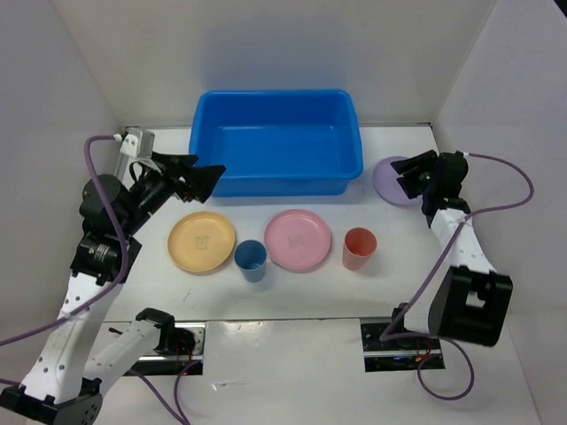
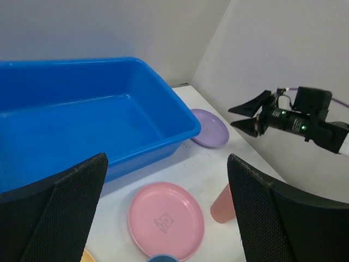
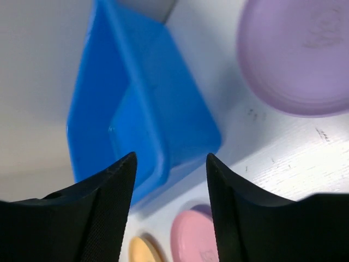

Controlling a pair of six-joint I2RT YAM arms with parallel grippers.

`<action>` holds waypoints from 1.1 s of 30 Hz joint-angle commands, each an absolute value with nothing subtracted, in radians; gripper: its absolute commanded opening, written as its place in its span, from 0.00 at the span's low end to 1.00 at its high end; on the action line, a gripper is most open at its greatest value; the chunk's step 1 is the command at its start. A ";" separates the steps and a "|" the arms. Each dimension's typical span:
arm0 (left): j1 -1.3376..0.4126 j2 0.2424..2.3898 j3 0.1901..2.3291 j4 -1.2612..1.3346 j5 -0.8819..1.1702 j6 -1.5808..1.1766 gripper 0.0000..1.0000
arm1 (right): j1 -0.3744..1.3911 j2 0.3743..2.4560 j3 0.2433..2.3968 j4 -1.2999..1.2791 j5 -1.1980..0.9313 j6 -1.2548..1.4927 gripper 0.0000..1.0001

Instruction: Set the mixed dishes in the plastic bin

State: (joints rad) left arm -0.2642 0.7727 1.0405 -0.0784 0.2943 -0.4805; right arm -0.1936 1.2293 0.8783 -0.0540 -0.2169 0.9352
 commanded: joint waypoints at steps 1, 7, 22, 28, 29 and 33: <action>-0.250 0.856 1.133 -0.104 0.333 -0.428 0.96 | -0.267 1.321 0.933 0.049 -0.298 0.977 0.62; -0.250 0.946 1.209 -0.141 0.394 -0.428 0.83 | -0.328 1.495 0.943 0.049 -0.316 1.011 0.74; -0.212 1.032 1.244 -0.152 0.503 -0.448 0.96 | -0.337 1.663 0.842 0.155 -0.229 1.212 0.79; -0.212 1.051 1.244 -0.143 0.503 -0.457 0.97 | -0.328 1.672 0.833 0.143 -0.175 1.223 0.79; -0.212 1.051 1.244 -0.143 0.503 -0.457 0.97 | -0.328 1.681 0.833 0.143 -0.175 1.223 0.79; -0.212 1.051 1.244 -0.143 0.512 -0.457 0.95 | -0.328 1.690 0.821 0.143 -0.166 1.223 0.79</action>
State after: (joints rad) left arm -0.2180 1.0500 1.2026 -0.1799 0.4812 -0.4515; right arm -0.3271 1.6661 0.8364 0.1009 -0.2157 1.2148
